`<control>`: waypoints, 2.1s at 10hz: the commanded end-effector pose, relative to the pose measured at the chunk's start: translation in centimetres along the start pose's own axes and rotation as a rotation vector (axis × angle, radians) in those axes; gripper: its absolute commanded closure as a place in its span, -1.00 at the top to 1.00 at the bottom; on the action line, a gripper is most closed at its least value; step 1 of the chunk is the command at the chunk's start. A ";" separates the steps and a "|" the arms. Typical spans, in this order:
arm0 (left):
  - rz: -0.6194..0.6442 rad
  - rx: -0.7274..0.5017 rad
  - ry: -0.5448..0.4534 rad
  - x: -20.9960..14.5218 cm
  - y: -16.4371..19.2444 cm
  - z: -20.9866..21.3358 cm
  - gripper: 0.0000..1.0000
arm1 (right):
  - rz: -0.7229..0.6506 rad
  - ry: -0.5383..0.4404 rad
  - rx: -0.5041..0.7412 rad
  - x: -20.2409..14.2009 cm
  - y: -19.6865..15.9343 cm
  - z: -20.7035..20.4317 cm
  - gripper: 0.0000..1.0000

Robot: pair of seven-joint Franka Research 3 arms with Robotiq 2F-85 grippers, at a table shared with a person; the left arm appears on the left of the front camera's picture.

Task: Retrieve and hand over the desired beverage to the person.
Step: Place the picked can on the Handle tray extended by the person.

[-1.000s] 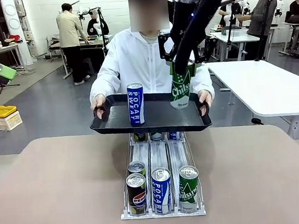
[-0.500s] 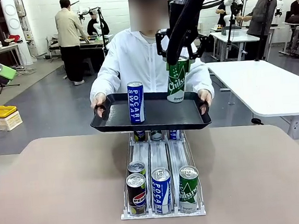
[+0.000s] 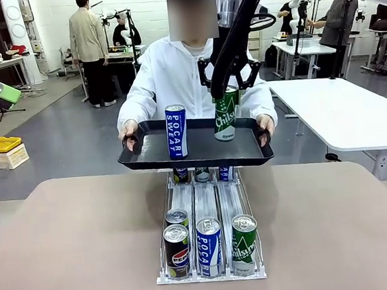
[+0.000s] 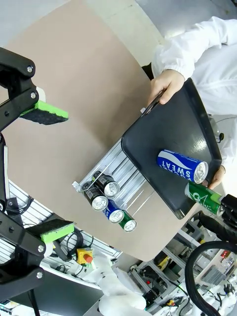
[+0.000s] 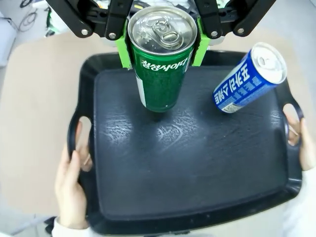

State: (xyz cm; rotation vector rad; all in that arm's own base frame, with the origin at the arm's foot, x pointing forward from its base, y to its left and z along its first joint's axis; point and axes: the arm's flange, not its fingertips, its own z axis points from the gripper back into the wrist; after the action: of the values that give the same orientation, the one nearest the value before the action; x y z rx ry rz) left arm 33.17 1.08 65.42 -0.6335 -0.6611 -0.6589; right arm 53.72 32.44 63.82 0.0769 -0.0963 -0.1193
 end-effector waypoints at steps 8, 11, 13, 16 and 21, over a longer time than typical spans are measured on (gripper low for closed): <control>-0.019 -0.015 -0.015 -0.1 0.2 0.1 1.00 | 0.018 0.071 -0.015 1.7 1.6 -3.3 0.15; -0.019 -0.015 -0.015 -0.1 0.2 0.1 1.00 | 0.026 0.083 -0.028 1.5 1.6 -3.3 0.15; -0.019 -0.015 -0.015 -0.1 0.2 0.1 1.00 | 0.039 0.080 -0.035 1.5 1.7 -3.4 -0.10; -0.019 -0.015 -0.015 -0.1 0.2 0.1 1.00 | 0.054 0.081 -0.040 1.4 1.9 -3.6 -1.00; -0.019 -0.015 -0.015 -0.1 0.2 0.1 1.00 | 0.062 0.091 -0.040 1.3 1.9 -3.7 1.00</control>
State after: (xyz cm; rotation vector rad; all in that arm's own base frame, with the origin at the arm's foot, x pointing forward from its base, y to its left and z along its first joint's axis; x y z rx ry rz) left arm 33.16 1.10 65.42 -0.6336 -0.6610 -0.6583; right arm 54.85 33.98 59.67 0.0511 -0.0151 -0.0713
